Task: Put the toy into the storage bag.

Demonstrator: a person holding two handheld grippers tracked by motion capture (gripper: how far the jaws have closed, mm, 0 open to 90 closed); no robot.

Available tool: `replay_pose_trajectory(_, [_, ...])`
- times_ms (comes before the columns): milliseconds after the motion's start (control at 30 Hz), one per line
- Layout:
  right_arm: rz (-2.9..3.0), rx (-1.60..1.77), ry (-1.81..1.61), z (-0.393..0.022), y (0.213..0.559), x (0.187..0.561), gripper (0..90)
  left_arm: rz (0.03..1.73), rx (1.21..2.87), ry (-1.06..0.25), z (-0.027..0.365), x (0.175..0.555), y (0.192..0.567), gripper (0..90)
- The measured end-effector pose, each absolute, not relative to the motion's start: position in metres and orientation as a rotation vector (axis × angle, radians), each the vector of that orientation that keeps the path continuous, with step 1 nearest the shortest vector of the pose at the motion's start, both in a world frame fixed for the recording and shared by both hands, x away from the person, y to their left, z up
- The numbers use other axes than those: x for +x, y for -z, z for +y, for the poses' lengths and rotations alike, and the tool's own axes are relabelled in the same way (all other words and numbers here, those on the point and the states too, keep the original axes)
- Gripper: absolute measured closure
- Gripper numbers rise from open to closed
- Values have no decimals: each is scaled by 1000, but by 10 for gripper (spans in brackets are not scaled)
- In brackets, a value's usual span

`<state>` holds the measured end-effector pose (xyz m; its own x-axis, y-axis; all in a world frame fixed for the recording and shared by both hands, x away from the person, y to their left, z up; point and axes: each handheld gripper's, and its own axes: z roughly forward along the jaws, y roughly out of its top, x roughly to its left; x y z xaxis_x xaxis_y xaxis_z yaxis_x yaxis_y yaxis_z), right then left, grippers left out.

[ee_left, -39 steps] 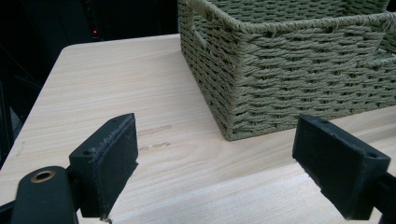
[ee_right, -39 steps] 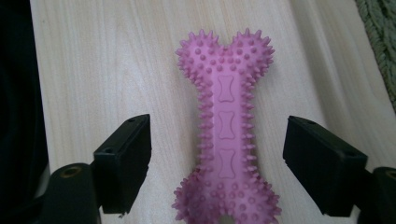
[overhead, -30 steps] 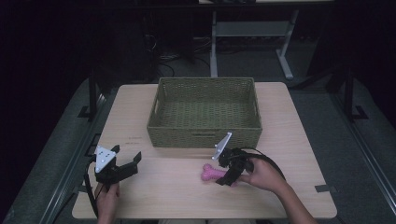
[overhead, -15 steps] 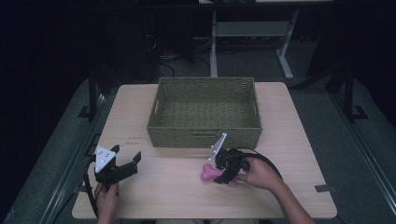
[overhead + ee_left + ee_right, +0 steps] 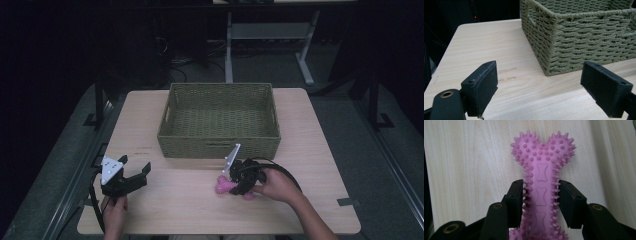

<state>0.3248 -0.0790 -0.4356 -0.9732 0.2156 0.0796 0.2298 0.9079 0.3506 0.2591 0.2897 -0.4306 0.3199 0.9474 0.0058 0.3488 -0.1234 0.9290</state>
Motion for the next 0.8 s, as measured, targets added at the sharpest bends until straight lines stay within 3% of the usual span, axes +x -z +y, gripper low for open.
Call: replay_pose_trajectory(800, [-3056, -323, 563, -78, 437, 323, 571, 1189, 1671, -806, 290, 259, 431, 136])
